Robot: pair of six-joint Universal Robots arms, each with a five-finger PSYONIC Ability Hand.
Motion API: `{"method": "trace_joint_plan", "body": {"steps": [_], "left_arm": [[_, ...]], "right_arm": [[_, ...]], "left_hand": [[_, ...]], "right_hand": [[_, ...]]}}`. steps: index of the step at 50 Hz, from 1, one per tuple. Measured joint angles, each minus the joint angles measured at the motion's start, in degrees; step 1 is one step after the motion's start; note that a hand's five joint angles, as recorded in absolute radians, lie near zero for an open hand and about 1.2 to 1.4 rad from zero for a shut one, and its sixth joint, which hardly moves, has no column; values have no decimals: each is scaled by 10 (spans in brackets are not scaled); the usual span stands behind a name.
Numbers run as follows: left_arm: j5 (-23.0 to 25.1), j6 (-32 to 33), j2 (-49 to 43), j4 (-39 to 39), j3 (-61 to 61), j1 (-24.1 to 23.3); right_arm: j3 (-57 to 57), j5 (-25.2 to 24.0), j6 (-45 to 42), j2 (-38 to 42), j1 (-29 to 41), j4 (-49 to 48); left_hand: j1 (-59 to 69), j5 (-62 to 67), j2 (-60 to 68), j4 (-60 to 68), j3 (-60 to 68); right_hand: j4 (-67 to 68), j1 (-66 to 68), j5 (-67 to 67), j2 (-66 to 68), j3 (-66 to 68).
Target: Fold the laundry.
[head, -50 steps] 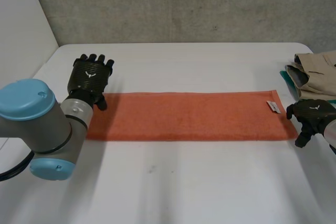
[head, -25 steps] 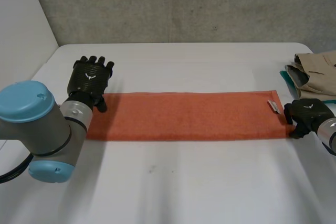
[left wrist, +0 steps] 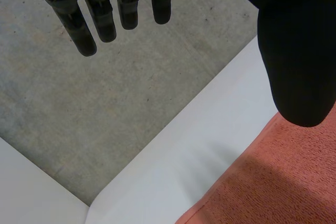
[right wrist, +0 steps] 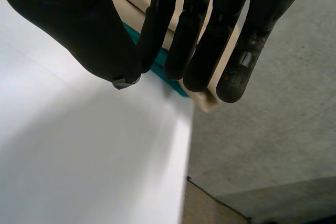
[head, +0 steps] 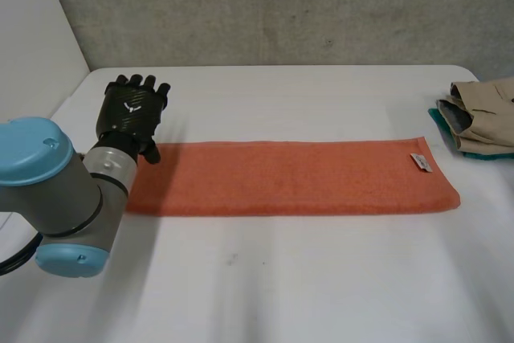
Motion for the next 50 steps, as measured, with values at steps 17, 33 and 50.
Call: {"method": "trace_joint_plan", "body": {"steps": [17, 33, 50], "left_arm": [[0, -17, 19, -2, -5, -1], [1, -23, 15, -4, -9, -1], [4, -23, 11, -3, -13, -1]], "right_arm": [[9, -140, 49, -42, 111, 55], [2, -115, 12, 74, 166, 22], [-19, -96, 6, 103, 174, -13]], "left_hand": [[0, 0, 0, 0, 0], [0, 0, 0, 0, 0], [0, 0, 0, 0, 0]], "right_hand": [[-384, -279, -376, -376, -378], [-306, -222, -309, -301, -301], [-193, -127, -203, -188, -189]]}}
